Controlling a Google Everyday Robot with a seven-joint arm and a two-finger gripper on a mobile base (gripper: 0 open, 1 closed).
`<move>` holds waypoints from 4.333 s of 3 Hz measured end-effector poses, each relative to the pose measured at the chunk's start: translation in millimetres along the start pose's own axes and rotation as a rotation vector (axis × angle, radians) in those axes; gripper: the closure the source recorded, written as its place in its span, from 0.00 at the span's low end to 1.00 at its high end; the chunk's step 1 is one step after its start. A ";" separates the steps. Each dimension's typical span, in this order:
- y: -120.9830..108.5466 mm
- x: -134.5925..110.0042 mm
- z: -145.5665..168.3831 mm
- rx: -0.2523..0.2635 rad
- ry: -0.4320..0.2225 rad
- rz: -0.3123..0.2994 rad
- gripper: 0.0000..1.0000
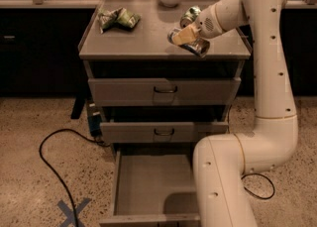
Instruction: Place redbull can into bottom drawer
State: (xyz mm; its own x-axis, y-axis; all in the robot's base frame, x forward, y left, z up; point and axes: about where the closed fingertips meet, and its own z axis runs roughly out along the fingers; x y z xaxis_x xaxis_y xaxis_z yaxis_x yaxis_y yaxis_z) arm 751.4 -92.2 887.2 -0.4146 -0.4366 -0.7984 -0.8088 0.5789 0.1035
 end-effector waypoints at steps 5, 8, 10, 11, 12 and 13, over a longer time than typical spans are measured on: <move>129.6 -15.7 -44.7 0.134 -0.093 -0.096 1.00; 105.0 149.6 -54.1 0.098 -0.152 0.061 1.00; 97.8 206.8 -48.9 0.066 -0.162 0.156 1.00; 93.7 212.9 -39.4 0.078 -0.154 0.178 1.00; 76.4 250.9 -18.9 0.127 -0.176 0.223 1.00; 63.8 294.3 21.2 0.105 -0.058 0.351 1.00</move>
Offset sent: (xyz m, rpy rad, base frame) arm -0.1772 0.0607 0.0941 -0.1366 -0.1848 -0.0502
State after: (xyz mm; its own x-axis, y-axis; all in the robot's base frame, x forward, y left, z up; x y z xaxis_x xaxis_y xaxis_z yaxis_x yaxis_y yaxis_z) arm 586.6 -169.2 646.3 -0.6321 -0.1610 -0.7580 -0.5731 0.7555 0.3174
